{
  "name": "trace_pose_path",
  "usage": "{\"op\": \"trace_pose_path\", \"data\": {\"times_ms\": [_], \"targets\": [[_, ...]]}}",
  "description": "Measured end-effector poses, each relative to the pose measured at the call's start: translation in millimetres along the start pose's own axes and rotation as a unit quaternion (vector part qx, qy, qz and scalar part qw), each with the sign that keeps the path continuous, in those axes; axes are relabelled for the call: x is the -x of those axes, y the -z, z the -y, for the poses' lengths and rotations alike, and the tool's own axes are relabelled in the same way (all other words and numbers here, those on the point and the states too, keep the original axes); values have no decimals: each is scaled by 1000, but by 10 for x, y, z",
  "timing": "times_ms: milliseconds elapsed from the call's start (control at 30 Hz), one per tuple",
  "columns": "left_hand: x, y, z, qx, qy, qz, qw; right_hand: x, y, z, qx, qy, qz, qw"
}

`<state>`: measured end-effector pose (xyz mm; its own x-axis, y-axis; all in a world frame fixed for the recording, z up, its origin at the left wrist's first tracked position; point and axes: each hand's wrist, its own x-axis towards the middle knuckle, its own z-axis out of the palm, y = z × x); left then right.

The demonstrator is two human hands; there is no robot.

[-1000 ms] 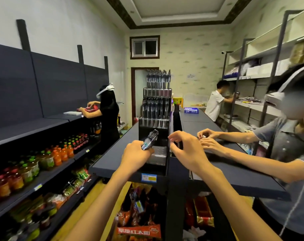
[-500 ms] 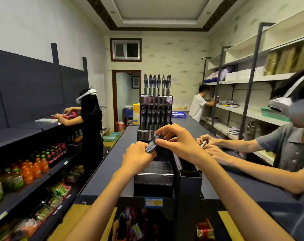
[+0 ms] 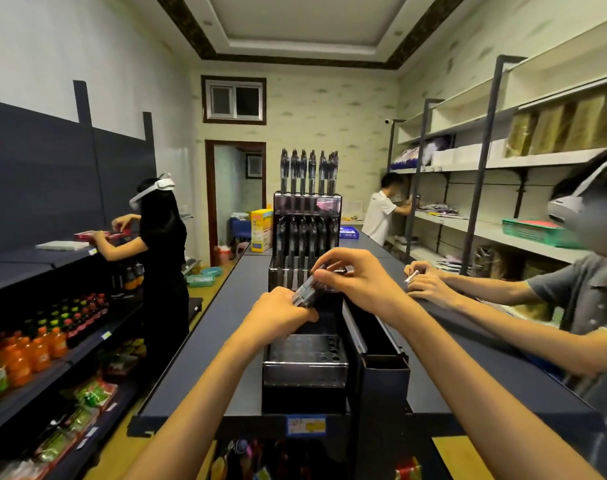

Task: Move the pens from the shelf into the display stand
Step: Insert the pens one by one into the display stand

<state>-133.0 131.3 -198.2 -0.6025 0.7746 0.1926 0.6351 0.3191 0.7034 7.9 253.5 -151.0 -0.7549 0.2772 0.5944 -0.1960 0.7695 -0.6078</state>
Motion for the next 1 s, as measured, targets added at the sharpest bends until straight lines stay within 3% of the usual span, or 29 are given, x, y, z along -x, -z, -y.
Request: {"op": "trace_pose_path", "data": {"times_ms": [233, 333, 467, 667, 833, 1000], "targets": [[-26, 33, 237, 29, 29, -15, 999, -310, 230, -32, -181, -90, -146, 968], [-28, 77, 268, 9, 21, -52, 998, -421, 249, 11, -141, -69, -205, 966], [-21, 172, 299, -29, -4, -126, 992, -546, 261, 35, 15, -14, -253, 967], [-29, 240, 287, -28, -33, -148, 988, -713, 196, 51, 163, 39, -251, 953], [-28, 232, 281, -31, -40, -145, 988, -800, 188, 26, 176, 13, -238, 955], [-45, 244, 292, -22, -43, -143, 989, -882, 161, -1, 178, -23, -167, 970]]}}
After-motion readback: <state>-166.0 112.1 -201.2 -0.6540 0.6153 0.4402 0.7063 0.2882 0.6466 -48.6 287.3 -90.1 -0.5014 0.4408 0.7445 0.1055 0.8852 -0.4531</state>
